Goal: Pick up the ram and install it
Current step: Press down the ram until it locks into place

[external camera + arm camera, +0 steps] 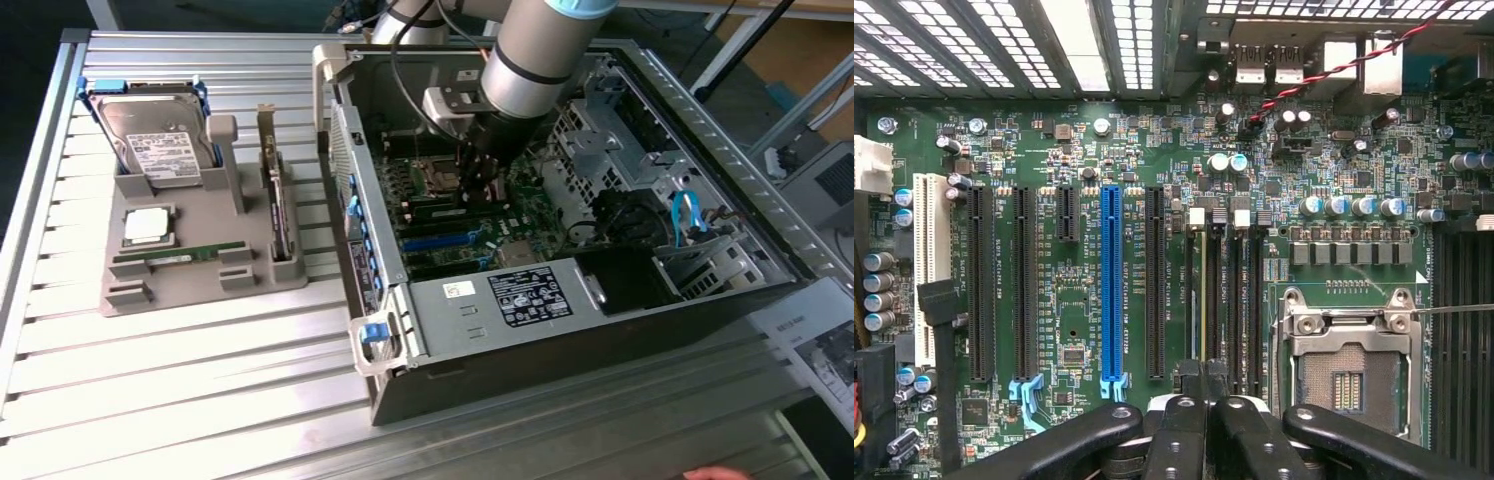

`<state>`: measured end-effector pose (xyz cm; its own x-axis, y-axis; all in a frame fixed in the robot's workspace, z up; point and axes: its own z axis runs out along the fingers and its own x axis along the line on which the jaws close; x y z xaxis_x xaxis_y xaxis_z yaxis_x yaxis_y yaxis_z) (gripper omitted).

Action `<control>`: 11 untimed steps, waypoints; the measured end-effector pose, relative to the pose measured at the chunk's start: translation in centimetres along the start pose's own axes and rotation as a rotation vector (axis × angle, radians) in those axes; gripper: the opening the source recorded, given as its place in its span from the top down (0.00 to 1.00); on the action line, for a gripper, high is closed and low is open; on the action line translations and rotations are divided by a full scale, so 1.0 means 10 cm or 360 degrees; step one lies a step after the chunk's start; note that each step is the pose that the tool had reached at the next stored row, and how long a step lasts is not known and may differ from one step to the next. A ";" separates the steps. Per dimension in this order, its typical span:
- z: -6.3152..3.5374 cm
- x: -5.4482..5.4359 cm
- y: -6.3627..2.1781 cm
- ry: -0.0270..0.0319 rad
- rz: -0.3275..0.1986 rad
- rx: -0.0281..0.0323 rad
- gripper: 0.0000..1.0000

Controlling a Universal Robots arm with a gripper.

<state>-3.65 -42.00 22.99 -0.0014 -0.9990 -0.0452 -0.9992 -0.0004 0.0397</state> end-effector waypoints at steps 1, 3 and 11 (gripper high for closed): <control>0.000 0.00 0.000 0.00000 0.0000 0.00000 0.90; 0.002 0.00 0.000 -0.00001 0.0000 0.00002 0.90; 0.011 0.01 0.000 -0.00002 0.0000 0.00002 0.90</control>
<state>-3.65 -42.04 22.88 -0.0013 -0.9990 -0.0453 -0.9992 -0.0005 0.0395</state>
